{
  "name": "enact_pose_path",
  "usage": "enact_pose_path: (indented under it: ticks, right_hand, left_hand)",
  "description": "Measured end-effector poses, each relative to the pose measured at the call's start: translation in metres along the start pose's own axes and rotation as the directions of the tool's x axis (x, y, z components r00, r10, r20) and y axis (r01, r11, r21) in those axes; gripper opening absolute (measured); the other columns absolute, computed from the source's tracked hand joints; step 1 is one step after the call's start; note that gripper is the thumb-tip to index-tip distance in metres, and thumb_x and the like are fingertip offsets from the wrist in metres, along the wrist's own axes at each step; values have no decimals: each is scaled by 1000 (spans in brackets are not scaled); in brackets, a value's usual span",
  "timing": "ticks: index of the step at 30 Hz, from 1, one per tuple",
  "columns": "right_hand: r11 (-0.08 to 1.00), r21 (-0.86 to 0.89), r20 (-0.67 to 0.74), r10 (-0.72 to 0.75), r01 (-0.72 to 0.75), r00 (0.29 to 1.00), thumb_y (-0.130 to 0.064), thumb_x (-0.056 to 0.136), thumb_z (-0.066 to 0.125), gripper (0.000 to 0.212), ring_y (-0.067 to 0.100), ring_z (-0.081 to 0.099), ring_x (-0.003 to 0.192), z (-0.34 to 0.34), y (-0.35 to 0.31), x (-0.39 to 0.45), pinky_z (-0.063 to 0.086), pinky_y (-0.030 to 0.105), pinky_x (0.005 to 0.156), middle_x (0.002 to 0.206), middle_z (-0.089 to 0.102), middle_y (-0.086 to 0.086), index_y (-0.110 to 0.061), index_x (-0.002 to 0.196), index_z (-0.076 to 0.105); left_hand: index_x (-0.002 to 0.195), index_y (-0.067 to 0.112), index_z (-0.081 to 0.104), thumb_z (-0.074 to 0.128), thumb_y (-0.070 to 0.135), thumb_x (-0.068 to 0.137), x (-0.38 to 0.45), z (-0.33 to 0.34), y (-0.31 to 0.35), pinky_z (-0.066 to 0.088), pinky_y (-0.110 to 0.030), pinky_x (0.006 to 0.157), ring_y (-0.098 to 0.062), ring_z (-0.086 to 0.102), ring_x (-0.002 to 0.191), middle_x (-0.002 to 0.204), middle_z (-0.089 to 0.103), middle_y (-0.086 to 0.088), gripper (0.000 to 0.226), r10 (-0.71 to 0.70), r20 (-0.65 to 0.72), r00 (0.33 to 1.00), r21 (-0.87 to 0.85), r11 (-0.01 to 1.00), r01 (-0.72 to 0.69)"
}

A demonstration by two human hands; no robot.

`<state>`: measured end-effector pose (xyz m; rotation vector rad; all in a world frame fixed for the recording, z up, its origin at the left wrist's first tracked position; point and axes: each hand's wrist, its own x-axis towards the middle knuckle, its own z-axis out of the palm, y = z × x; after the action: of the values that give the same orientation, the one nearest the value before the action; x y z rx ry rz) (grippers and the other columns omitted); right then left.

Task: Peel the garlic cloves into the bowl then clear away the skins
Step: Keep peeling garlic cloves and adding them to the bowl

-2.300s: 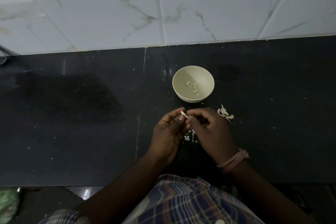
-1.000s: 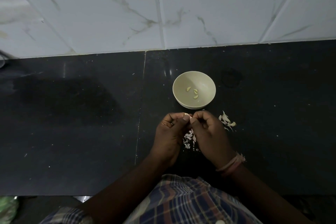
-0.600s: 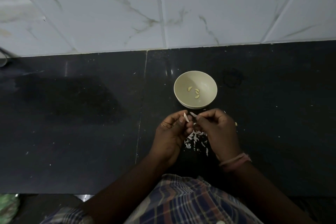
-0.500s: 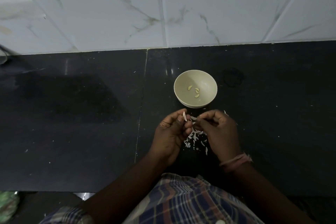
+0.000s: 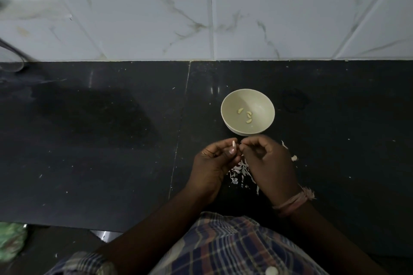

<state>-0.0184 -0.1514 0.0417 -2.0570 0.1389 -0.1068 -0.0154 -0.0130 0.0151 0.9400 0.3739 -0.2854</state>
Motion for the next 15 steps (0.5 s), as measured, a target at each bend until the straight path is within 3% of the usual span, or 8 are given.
enact_pose_path:
  ticks: [3, 7, 15]
  right_hand:
    - [998, 45, -11, -36, 36, 999, -13, 89, 74, 8, 0, 67, 88, 0, -4, 4, 51, 12, 78, 92, 72, -11, -19, 94, 76]
    - [996, 83, 2, 19, -19, 1000, -13, 86, 77, 8, 1, 68, 82, 2, -5, 5, 51, 12, 72, 85, 73, -10, -21, 88, 76]
    - [986, 124, 131, 97, -113, 987, -17, 90, 72, 8, 1, 62, 60, -3, 2, 8, 47, 17, 62, 64, 67, -10, -20, 83, 70]
  left_hand:
    - [108, 0, 75, 65, 0, 87, 1, -2, 0, 59, -27, 83, -24, 74, 97, 105, 76, -18, 23, 44, 12, 999, 70, 997, -45]
    - [117, -5, 72, 63, -2, 92, 3, -5, -1, 53, -44, 102, -41, 67, 114, 114, 73, -26, 27, 74, 45, 996, 167, 983, -80]
    - [110, -6, 74, 66, -8, 88, 5, -1, 5, 58, -33, 87, -30, 74, 98, 102, 77, -20, 24, 152, 90, 984, 355, 919, -174]
